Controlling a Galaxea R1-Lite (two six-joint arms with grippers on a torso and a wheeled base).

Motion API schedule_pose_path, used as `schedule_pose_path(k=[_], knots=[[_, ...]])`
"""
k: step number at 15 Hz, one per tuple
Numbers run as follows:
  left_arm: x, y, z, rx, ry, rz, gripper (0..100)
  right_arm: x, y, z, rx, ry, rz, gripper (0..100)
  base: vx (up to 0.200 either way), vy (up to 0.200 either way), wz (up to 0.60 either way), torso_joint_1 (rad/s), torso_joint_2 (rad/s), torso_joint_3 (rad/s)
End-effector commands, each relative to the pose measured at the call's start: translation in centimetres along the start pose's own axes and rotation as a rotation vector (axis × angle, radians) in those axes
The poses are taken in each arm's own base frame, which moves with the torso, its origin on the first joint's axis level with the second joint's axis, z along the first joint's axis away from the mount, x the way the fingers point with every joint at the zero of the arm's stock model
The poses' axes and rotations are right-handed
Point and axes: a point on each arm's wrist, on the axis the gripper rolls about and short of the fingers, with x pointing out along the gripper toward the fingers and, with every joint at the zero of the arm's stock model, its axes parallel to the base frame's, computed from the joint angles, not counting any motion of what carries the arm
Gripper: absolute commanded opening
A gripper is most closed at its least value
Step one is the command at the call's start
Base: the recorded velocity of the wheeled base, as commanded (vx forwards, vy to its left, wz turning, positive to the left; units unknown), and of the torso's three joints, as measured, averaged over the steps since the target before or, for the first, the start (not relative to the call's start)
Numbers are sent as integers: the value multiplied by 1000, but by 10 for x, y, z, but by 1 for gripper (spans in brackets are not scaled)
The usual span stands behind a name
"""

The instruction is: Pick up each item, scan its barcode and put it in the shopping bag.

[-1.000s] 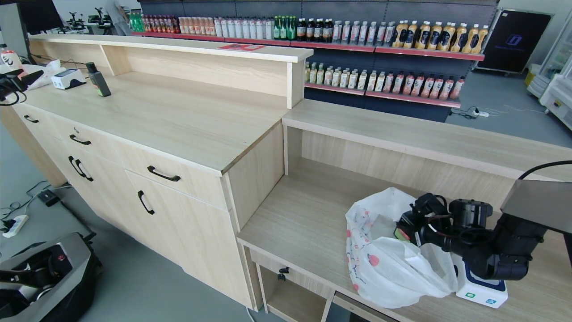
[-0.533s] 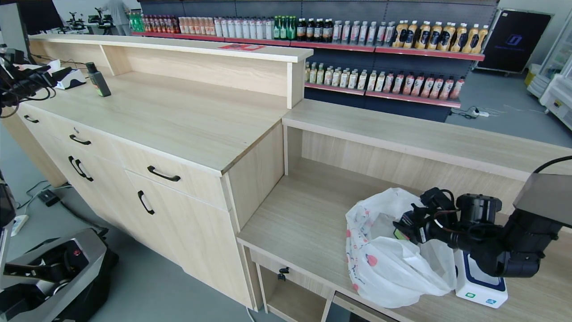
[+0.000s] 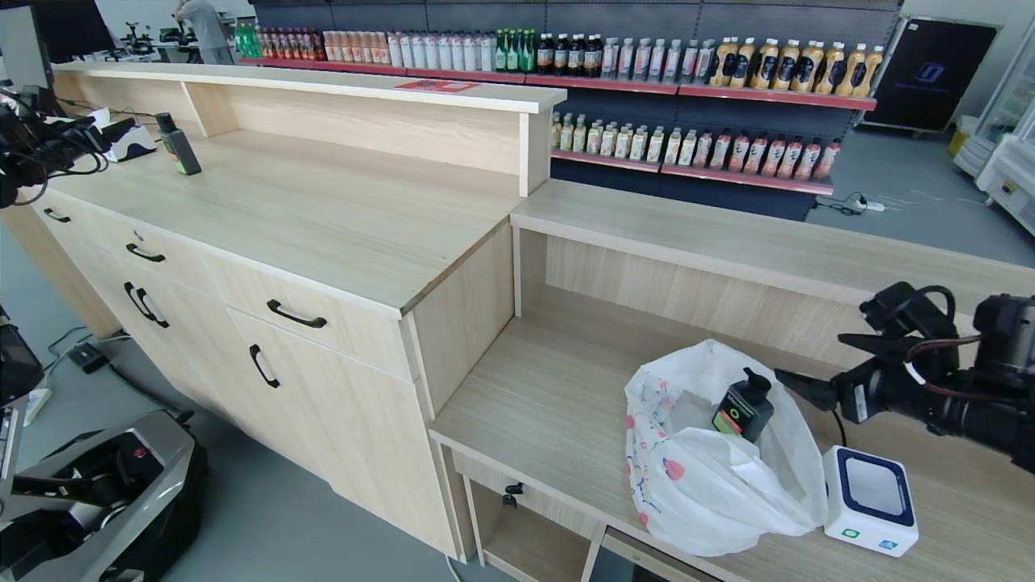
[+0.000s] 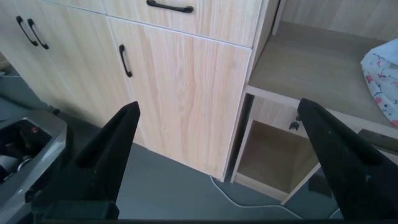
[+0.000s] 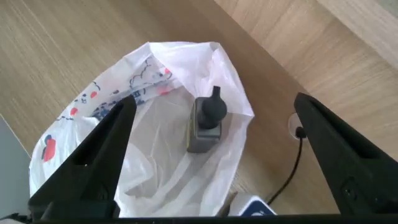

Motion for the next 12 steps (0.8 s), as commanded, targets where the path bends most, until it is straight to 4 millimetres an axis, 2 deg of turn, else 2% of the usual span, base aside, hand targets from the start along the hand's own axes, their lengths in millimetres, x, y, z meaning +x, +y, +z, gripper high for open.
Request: schedule_pose_path(k=[1, 4, 5, 8, 12], knots=[[0, 0, 0, 0, 1, 0, 100, -96, -13, 25, -78, -36, -204, 100, 0, 0, -600, 2, 7, 7], [0, 0, 0, 0, 1, 0, 100, -130, -9, 26, -71, -22, -289, 100, 0, 0, -600, -2, 4, 4], [0, 0, 0, 0, 1, 0, 100, -143, -11, 15, -18, 58, -339, 100, 0, 0, -600, 7, 7, 2], [0, 0, 0, 0, 1, 0, 100, -151, -13, -4, 82, 217, -415, 100, 0, 0, -600, 1, -1, 5], [0, 0, 0, 0, 1, 0, 100, -149, -28, -20, 140, 278, -473, 100, 0, 0, -600, 2, 2, 2]])
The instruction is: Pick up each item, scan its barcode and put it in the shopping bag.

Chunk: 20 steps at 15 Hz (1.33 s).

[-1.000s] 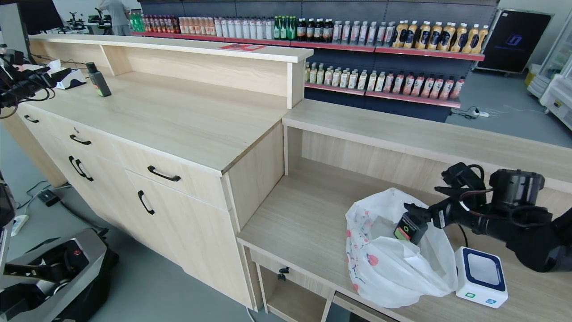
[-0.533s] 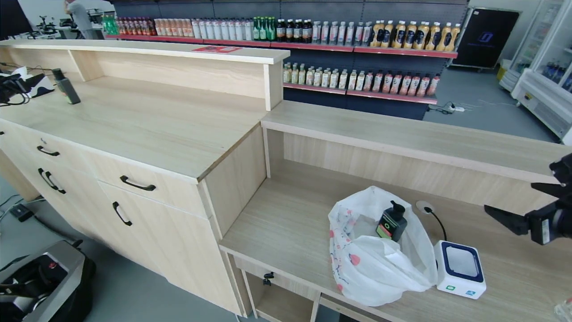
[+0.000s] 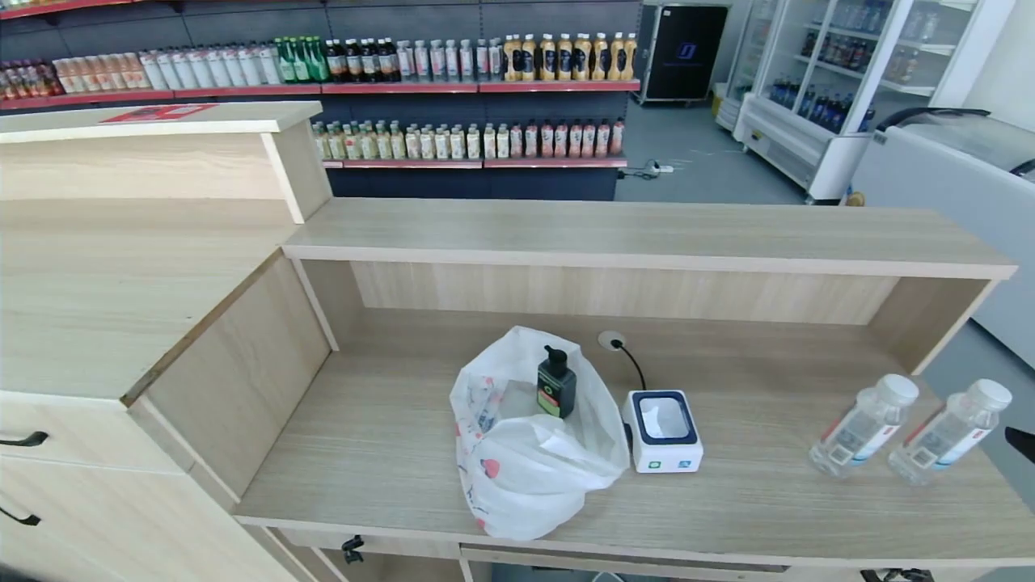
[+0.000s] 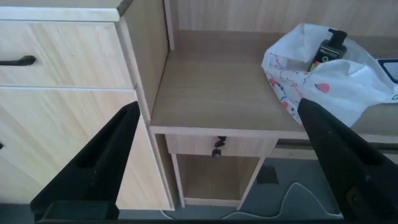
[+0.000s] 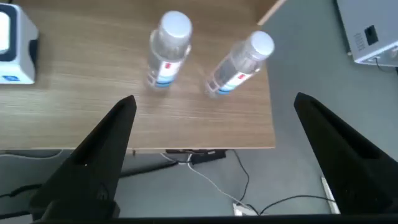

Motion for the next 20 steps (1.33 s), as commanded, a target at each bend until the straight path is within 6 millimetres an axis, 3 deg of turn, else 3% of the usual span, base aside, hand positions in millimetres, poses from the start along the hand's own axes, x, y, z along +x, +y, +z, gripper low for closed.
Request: schedule_pose_path(k=[1, 3, 8, 14, 20], knots=[[0, 0, 0, 0, 1, 0, 100, 15, -11, -7, 40, 34, -29, 100, 0, 0, 0, 0, 0, 0], [0, 0, 0, 0, 1, 0, 100, 35, -24, -19, 101, 53, -45, 100, 0, 0, 0, 0, 0, 0], [0, 0, 0, 0, 1, 0, 100, 77, -34, -46, 144, -11, 212, 100, 0, 0, 0, 0, 0, 0], [0, 0, 0, 0, 1, 0, 100, 96, -43, -72, 99, 18, 236, 100, 0, 0, 0, 0, 0, 0], [0, 0, 0, 0, 1, 0, 100, 118, -45, -73, 31, -71, 257, 100, 0, 0, 0, 0, 0, 0]])
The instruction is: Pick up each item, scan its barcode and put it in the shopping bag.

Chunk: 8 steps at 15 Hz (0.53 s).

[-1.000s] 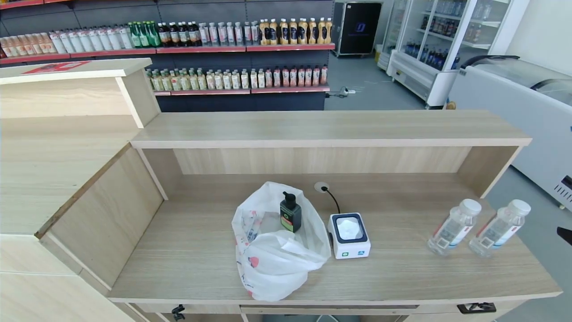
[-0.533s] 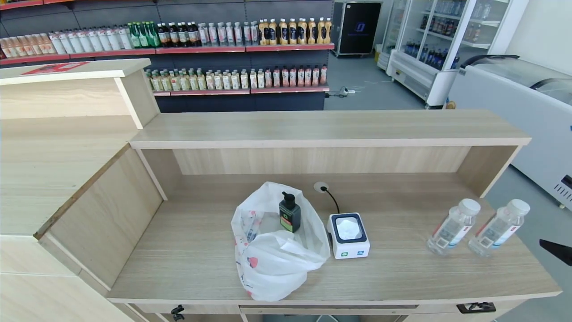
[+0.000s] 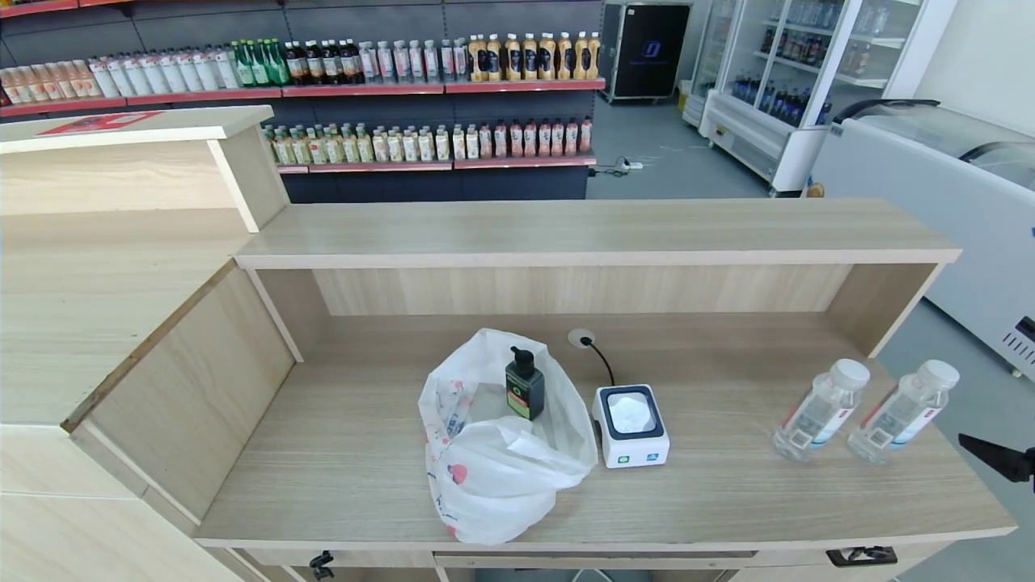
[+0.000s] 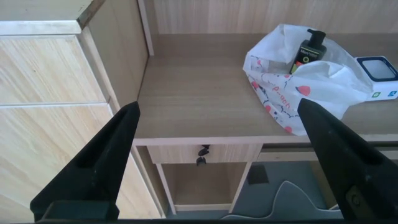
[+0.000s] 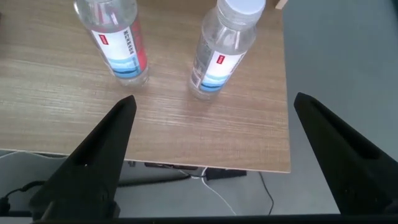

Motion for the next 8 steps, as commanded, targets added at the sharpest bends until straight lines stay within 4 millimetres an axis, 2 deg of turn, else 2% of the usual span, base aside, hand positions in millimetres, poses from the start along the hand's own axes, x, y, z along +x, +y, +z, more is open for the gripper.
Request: schedule_pose_path(k=[1, 5, 8], knots=[[0, 0, 0, 0, 0, -1, 100, 12, 0, -9, 6, 7, 22, 100, 0, 0, 0, 0, 0, 0], [0, 0, 0, 0, 1, -1, 100, 27, 5, -14, 8, 14, 66, 100, 0, 0, 0, 0, 0, 0], [0, 0, 0, 0, 1, -1, 100, 45, 11, -14, -30, -17, 99, 100, 0, 0, 0, 0, 0, 0]])
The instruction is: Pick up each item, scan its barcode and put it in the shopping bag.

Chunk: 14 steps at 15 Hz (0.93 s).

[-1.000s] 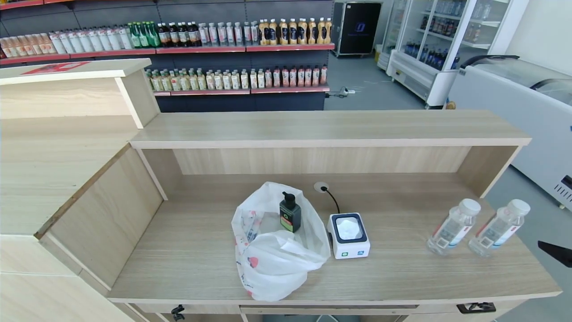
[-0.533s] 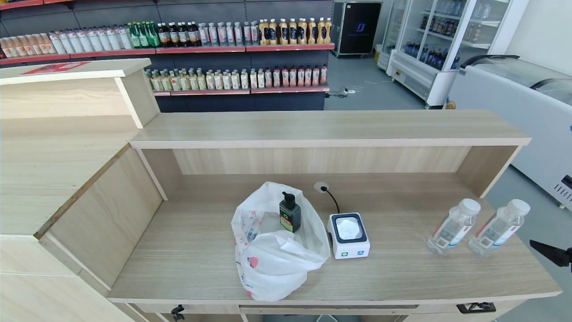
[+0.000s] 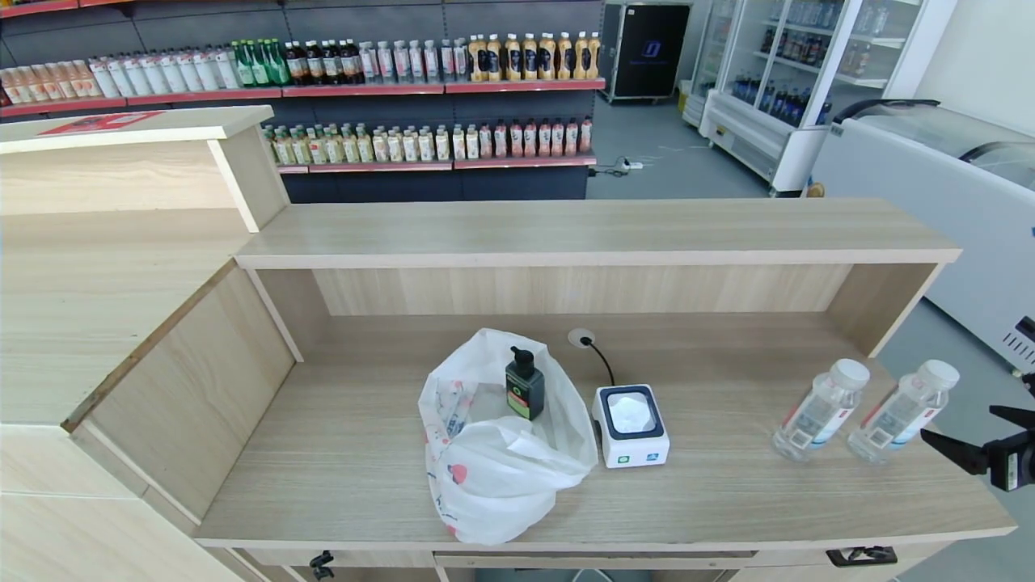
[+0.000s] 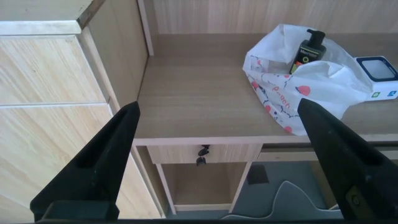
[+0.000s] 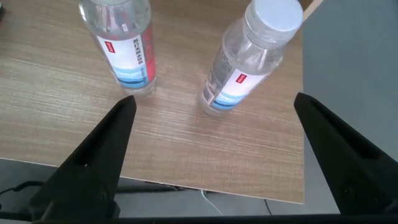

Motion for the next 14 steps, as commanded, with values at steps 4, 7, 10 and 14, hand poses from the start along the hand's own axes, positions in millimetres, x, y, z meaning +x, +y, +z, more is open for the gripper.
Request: schedule_pose_path(k=[4, 7, 10, 14], knots=[[0, 0, 0, 0, 1, 0, 100, 28, 9, -5, -28, -23, 64, 100, 0, 0, 0, 0, 0, 0], [0, 0, 0, 0, 1, 0, 100, 38, 14, -7, -36, -27, 88, 100, 0, 0, 0, 0, 0, 0], [0, 0, 0, 0, 1, 0, 100, 45, 19, -9, -39, -28, 108, 100, 0, 0, 0, 0, 0, 0], [0, 0, 0, 0, 1, 0, 100, 56, 21, -15, -38, -24, 129, 100, 0, 0, 0, 0, 0, 0]])
